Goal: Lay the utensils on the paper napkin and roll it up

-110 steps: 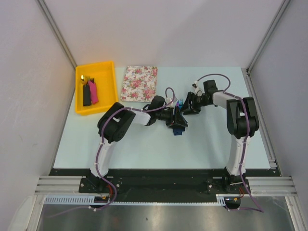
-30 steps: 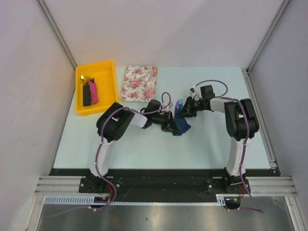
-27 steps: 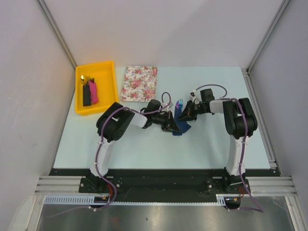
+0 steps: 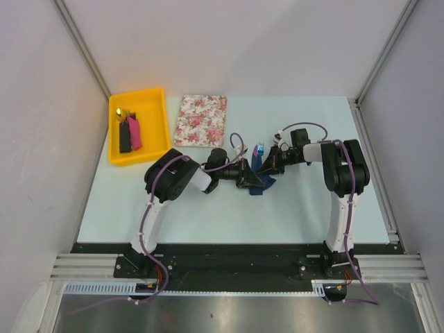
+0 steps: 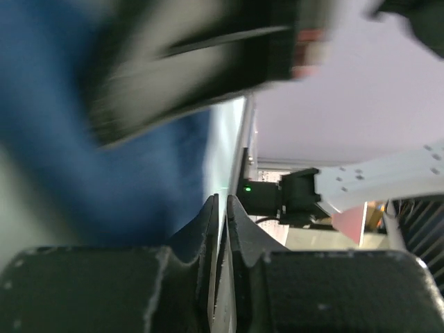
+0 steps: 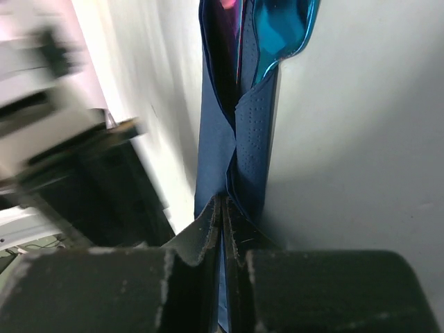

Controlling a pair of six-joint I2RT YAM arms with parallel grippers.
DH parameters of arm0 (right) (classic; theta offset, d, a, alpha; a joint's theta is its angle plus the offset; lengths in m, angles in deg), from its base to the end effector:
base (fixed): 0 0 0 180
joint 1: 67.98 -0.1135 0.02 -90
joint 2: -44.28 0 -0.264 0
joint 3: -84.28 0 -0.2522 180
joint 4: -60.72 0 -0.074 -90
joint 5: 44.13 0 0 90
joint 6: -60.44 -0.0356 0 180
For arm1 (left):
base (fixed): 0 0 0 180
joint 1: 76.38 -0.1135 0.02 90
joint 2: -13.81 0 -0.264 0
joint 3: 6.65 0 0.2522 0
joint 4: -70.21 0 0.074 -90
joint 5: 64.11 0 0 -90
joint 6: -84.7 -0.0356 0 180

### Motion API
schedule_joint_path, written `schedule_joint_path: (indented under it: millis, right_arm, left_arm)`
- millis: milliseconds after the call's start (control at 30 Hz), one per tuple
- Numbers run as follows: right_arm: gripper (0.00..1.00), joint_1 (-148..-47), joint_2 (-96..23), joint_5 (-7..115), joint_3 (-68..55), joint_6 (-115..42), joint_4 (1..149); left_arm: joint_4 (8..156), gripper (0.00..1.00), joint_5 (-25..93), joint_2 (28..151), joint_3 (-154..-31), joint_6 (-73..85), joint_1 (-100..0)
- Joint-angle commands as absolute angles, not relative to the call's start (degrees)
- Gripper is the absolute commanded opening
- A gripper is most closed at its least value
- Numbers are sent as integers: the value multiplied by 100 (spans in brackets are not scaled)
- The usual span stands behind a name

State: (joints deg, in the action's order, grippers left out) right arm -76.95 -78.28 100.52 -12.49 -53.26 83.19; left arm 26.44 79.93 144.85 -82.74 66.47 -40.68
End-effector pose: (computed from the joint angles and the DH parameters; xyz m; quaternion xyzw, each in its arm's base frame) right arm 0.3924 0.0913 0.0928 -0.0005 0.8689 0.4881 0.0825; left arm 0.3334 -0.2751 0.0878 0.0612 0.7438 -0.6636 0.0515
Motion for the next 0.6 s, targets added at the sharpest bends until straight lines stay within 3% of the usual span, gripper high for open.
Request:
schedule_joint_path:
  millis: [0, 200, 300, 567]
  right_arm:
    - [6, -7659, -8149, 9096, -1323, -4863, 8538]
    - [6, -7660, -8158, 9000, -1305, -4784, 8599]
    - [6, -7659, -8149, 8982, -1288, -4696, 8626]
    - [6, -7668, -8185, 8990, -1279, -4590, 8643]
  left_arm:
    - [3560, 13, 7757, 14678, -8264, 6300, -4026]
    - [4781, 13, 7468, 14740, -8299, 5870, -4052]
    - [5330, 18, 7431, 14608, -8334, 5447, -4070]
    - [4971, 46, 7774, 13633, -8317, 4804, -4044]
